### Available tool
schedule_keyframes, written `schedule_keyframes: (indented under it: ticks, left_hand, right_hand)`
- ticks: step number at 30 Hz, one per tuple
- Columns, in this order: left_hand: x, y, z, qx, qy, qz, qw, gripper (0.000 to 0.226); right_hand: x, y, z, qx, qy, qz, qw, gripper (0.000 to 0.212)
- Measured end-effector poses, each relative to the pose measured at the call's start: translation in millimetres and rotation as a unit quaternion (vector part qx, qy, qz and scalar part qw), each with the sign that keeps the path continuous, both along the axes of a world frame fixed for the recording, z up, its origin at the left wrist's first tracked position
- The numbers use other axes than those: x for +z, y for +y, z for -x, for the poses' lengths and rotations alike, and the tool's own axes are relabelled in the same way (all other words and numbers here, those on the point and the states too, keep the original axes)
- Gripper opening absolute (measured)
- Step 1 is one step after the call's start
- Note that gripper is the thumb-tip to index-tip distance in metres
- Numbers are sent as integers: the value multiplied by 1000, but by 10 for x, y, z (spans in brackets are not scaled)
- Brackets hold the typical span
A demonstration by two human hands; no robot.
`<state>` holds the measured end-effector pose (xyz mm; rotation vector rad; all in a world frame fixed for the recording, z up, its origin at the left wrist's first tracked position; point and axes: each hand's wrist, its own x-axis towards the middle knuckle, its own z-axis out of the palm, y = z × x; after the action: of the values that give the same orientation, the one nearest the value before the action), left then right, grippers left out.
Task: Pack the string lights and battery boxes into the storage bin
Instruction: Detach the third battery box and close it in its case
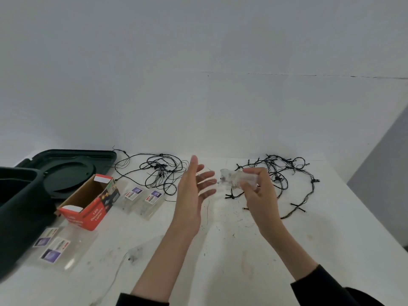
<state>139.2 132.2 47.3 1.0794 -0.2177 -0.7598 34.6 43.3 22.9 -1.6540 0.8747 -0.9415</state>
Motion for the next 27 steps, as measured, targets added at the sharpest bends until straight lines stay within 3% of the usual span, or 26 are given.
schedule_keyframes:
  ticks: [4, 8, 13, 16, 19, 22, 27]
  left_hand:
    - [62, 67, -75, -28, -25, -1, 999, 20]
    - [86, 208, -58, -78, -153, -67, 983, 21]
    - [191, 343, -32, -133, -347, -155, 915, 23]
    - [264, 340, 9, -110, -442, -172, 873, 22]
    - [391, 293, 0, -70, -482, -160, 859, 20]
    - [505, 233, -121, -24, -515, -152, 843, 20]
    - [486, 71, -403, 2, -479, -143, 866, 21]
  right_hand:
    - [-46, -39, 36, -28, 61, 121, 990, 24]
    - [-62, -227, 76, -84, 46, 94, 991, 20]
    - [10, -481, 130, -134, -37, -6, 990, 15]
    - [42, -558, 148, -114, 13, 10, 993, 14]
    - [96, -575, 177, -21, 129, 84, 988, 17]
    - [208, -541, 252, 153, 199, 89, 964, 23]
    - [409, -358, 395, 402, 97, -79, 907, 17]
